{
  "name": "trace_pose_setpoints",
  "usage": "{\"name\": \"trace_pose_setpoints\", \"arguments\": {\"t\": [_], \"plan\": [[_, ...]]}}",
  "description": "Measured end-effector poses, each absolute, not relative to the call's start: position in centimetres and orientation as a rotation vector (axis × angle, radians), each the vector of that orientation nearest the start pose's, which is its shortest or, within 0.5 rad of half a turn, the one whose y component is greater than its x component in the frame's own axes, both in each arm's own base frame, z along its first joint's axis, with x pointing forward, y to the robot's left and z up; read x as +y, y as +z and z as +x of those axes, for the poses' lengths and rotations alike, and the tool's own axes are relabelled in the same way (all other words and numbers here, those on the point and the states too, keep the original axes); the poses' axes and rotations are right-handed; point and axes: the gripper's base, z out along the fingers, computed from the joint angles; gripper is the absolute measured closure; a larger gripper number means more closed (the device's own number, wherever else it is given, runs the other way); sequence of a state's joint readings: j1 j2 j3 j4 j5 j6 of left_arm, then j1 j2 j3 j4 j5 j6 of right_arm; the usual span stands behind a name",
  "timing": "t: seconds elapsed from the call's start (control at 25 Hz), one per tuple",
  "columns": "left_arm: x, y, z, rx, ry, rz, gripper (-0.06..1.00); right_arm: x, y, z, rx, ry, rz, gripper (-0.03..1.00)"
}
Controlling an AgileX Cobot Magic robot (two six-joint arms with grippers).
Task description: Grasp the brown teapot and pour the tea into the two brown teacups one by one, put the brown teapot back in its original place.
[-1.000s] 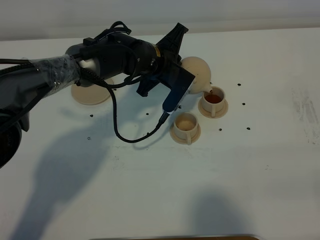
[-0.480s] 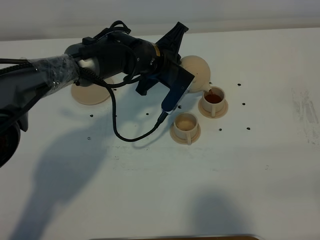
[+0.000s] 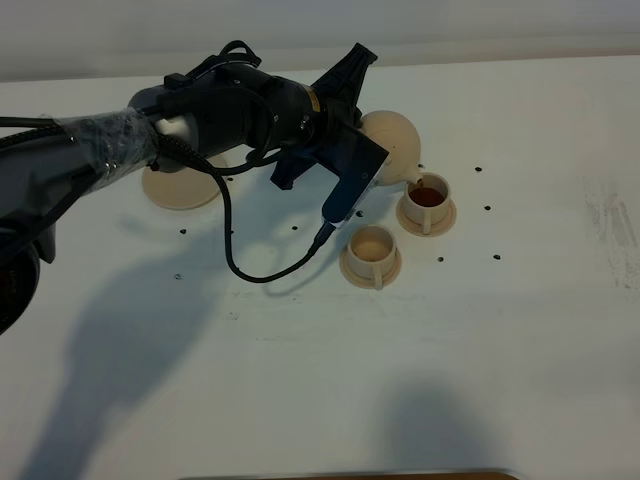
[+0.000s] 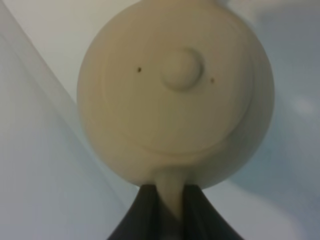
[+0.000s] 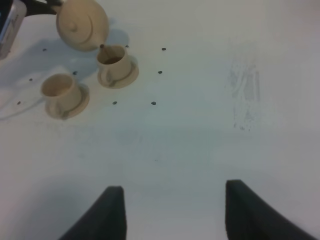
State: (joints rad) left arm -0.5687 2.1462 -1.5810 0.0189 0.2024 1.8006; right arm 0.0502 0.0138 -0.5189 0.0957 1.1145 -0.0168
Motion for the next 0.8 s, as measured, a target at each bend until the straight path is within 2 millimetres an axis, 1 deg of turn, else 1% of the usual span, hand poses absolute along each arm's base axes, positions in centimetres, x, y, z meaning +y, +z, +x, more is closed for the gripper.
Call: {"name": "trace_pose_setpoints", "arguments": {"t": [0.64,0.8], "plan": [[-26.36,18.71,41.31,0.85,0.667,2.169,0.78,0.74,27.86,-0.78,2.09,0.136,-0.078,0.53],[-26.33,19.25,41.26,0.844,0.676,2.158,0.78,0.74,27.86,-0.78,2.09,0.136,-0.078,0.53]]}}
